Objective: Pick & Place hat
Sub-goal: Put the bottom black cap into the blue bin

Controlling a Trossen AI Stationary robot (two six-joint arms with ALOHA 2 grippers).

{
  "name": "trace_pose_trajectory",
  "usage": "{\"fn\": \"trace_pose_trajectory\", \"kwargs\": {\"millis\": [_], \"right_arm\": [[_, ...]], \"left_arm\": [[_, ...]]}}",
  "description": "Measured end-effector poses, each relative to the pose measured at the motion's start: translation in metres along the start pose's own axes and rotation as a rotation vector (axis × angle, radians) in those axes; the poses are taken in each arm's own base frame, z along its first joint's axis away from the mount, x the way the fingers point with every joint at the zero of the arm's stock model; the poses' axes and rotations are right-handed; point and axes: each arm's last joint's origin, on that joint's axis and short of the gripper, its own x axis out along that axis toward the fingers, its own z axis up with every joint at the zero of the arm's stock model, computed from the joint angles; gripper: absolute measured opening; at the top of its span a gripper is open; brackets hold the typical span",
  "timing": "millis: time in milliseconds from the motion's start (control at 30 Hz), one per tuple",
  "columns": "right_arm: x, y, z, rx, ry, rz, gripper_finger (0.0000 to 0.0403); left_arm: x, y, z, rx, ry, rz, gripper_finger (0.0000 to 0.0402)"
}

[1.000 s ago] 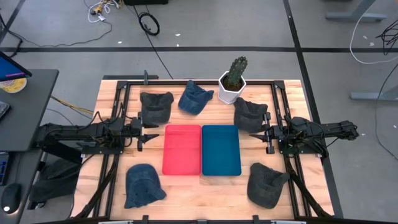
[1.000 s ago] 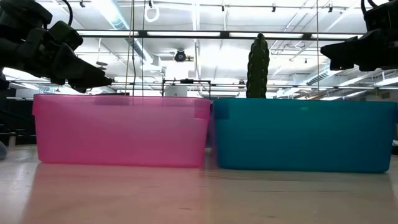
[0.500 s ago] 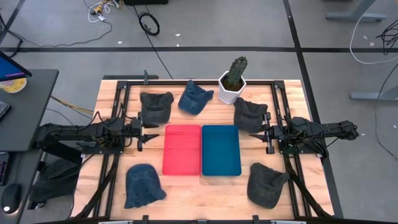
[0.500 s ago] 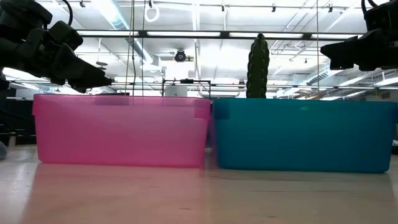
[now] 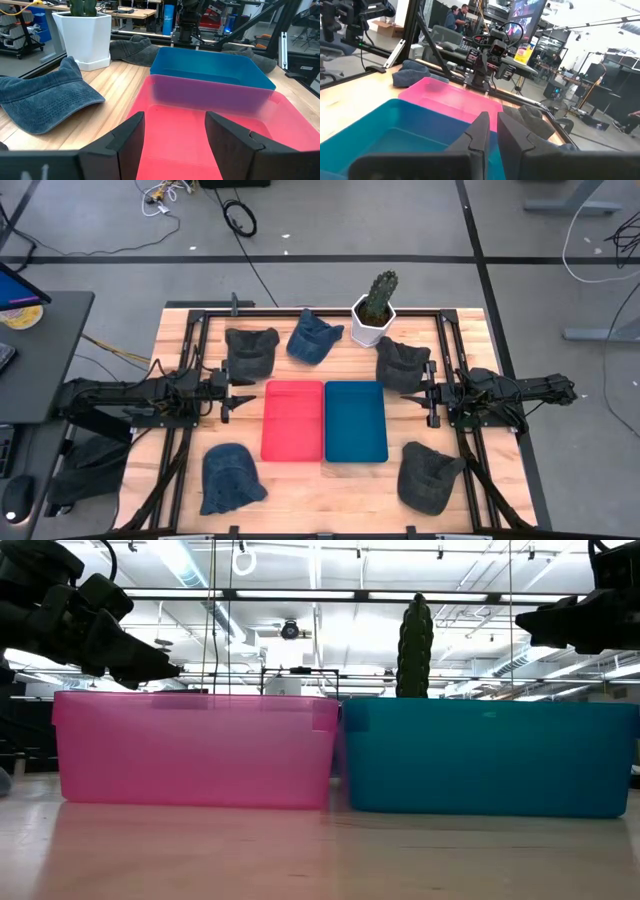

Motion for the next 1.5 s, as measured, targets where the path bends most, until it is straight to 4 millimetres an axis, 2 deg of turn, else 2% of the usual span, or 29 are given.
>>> {"fn": "trace_pose_trajectory", "kwargs": {"millis": [333, 633, 833, 1000, 1133, 1300, 1367, 1500], "right_arm": [[0.000, -0.002, 0.004, -0.121, -0.043, -0.018, 0.0039], [-0.012, -0.016, 0.044, -0.063, -0.466, -0.193, 0.0039], [-0.021, -0.021, 0.056, 0.025, -0.623, -0.227, 0.0039], [-0.035, -0.026, 0.070, 0.104, -0.849, -0.226, 0.0039], [-0.041, -0.028, 0.075, 0.163, -0.936, -0.221, 0.0039], [-0.048, -0.035, 0.095, 0.218, -0.958, -0.205, 0.0039], [-0.051, -0.043, 0.114, 0.240, -0.856, -0.178, 0.0039], [-0.065, -0.063, 0.162, 0.355, -0.542, -0.147, 0.0039]], "left_arm": [[0.000, 0.000, 0.000, 0.000, 0.000, 0.000, 0.0213], [0.000, 0.000, 0.000, 0.000, 0.000, 0.000, 0.0213], [0.000, 0.000, 0.000, 0.000, 0.000, 0.000, 0.0213], [0.000, 0.000, 0.000, 0.000, 0.000, 0.000, 0.0213], [0.000, 0.000, 0.000, 0.000, 0.000, 0.000, 0.0213], [0.000, 0.000, 0.000, 0.000, 0.000, 0.000, 0.0213], [0.000, 0.000, 0.000, 0.000, 0.001, 0.000, 0.0213], [0.000, 0.000, 0.000, 0.000, 0.000, 0.000, 0.0213]]}}
